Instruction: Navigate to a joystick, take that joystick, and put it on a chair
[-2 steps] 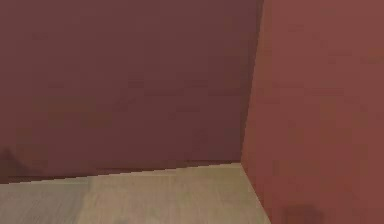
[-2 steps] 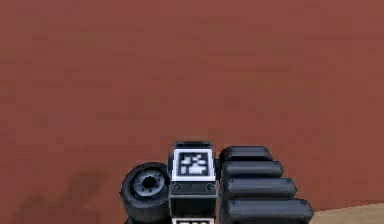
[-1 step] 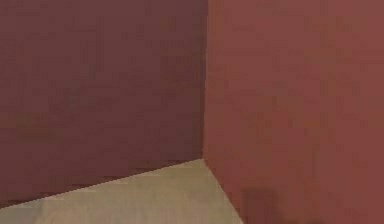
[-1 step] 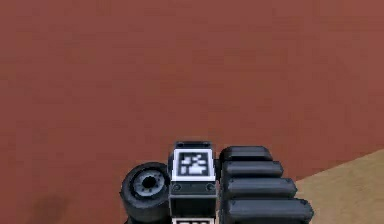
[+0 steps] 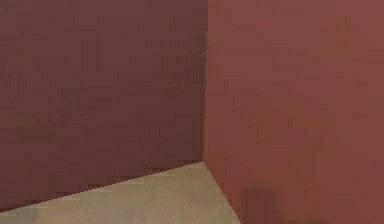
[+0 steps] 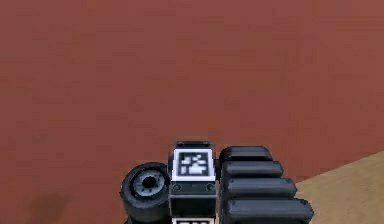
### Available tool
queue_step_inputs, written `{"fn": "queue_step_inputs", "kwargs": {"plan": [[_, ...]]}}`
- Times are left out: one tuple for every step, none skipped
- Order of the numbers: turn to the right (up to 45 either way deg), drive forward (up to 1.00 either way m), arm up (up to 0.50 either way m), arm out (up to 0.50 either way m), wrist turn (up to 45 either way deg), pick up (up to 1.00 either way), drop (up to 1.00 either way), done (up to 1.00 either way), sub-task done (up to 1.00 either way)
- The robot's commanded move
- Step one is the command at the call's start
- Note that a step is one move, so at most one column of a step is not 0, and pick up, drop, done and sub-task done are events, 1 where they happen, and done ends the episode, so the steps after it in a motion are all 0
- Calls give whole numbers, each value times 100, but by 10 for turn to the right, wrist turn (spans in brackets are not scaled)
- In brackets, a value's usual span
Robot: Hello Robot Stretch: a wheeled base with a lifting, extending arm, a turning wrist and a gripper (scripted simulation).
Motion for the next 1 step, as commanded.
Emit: {"fn": "queue_step_inputs", "kwargs": {"plan": [[-300, 0, 0, 0, 0, 0, 0, 0, 0]]}}
